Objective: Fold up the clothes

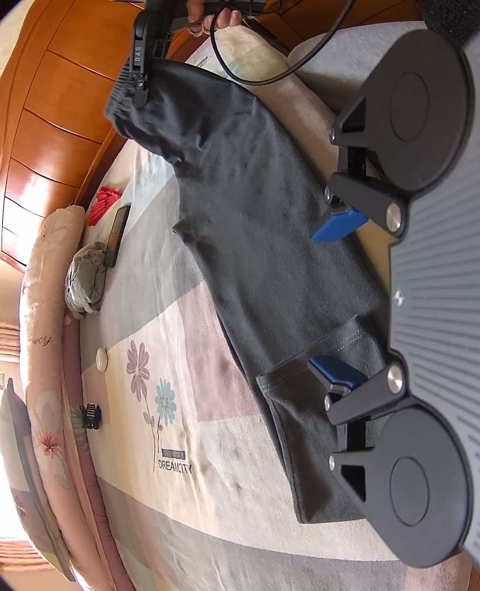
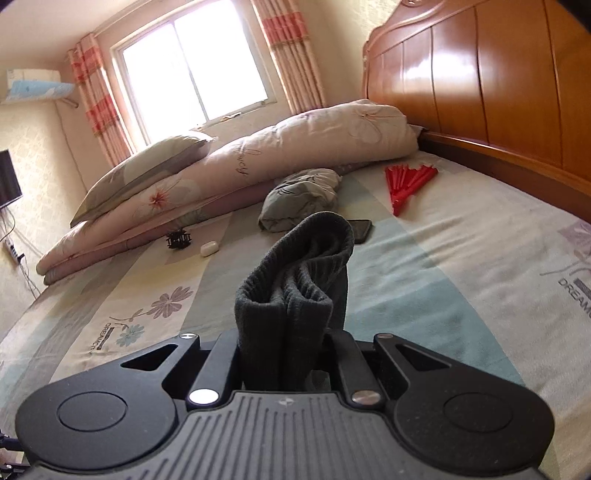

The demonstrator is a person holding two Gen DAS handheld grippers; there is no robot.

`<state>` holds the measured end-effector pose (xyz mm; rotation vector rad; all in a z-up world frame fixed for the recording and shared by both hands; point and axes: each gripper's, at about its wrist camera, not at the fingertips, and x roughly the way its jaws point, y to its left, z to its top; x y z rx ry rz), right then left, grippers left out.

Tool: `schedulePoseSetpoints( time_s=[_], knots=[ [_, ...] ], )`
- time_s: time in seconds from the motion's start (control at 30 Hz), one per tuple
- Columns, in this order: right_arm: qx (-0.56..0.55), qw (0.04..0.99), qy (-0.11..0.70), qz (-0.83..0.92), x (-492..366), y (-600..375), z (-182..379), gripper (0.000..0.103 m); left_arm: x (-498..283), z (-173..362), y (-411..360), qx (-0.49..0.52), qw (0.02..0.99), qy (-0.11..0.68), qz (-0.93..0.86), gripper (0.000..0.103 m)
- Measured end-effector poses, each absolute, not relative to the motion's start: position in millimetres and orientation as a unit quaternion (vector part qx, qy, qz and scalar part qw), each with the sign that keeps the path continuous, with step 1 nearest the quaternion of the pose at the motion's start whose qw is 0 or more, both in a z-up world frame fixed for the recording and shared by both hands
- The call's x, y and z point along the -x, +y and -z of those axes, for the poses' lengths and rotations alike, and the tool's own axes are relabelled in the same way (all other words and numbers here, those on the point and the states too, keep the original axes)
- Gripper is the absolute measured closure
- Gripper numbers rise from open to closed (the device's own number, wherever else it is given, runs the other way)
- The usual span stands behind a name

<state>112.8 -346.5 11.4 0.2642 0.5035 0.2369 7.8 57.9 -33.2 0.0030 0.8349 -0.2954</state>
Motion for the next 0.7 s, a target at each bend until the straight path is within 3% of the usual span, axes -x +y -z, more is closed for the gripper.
schedulePoseSetpoints(
  time_s=[0.7],
  knots=[
    [0.006,0.944,0.257,-0.208,-97.6,-208.7,-33.9,0.092,13.4,38.6,104.6,0.006,0.900,0.409,0.153,0.032]
  ],
)
